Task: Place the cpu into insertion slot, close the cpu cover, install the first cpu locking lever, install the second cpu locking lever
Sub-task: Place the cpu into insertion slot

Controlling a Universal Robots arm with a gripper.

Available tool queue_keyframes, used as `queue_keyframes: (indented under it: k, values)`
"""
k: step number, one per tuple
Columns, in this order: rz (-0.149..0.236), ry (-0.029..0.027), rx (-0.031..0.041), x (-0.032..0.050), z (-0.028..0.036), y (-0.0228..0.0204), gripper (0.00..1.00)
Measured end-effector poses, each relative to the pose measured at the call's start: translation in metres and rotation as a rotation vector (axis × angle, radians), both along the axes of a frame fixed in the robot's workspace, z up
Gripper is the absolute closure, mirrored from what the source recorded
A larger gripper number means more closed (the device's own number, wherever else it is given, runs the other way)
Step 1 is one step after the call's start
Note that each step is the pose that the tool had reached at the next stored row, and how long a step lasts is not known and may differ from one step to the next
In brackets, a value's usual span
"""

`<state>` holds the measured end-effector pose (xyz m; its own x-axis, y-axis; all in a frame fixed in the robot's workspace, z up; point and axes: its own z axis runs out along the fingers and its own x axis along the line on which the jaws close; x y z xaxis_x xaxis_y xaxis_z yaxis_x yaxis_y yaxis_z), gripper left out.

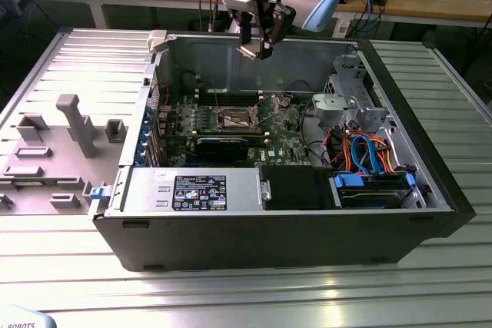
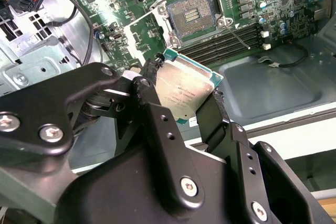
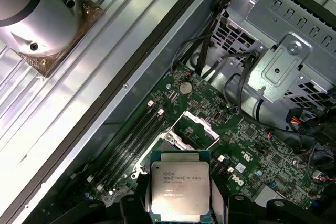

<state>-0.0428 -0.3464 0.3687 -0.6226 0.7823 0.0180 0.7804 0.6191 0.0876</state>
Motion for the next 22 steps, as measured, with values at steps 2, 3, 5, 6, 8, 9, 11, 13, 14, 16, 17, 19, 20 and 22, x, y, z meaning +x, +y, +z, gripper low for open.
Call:
queue_keyframes:
  k: [2,3,5,6,8,9,11,13,14,16,17,19,20,22]
  values:
    - [0.000,0.0000,0.0001,0.0000,0.0000,0.0000,0.46]
    - [0.000,0.0000,0.0001,0.0000,0.0000,0.0000,0.46]
    - [0.000,0.0000,0.0001,0.0000,0.0000,0.0000,0.46]
    - [0.000,0.0000,0.0000,0.0000,0.0000,0.0000,0.46]
    - [0.000,0.0000,0.0000,0.0000,0.0000,0.0000,0.46]
    - [-0.001,0.0000,0.0000,0.0000,0.0000,0.0000,0.46]
    - [-0.001,0.0000,0.0001,0.0000,0.0000,0.0000,0.46]
    - [-0.002,0.0000,0.0000,0.0000,0.0000,0.0000,0.46]
    - [-0.005,0.0000,0.0000,0.0000,0.0000,0.0000,0.46]
    - [-0.028,-0.0001,0.0001,0.0000,-0.0001,0.0000,0.46]
    - [-0.042,0.0000,0.0001,0.0000,-0.0002,0.0000,0.46]
    - [-0.074,-0.0001,0.0001,0.0000,-0.0003,0.0000,0.46]
    - [-0.083,0.0000,0.0000,0.0000,-0.0003,0.0000,0.46]
    - [-0.106,0.0000,0.0000,0.0000,-0.0003,0.0000,0.46]
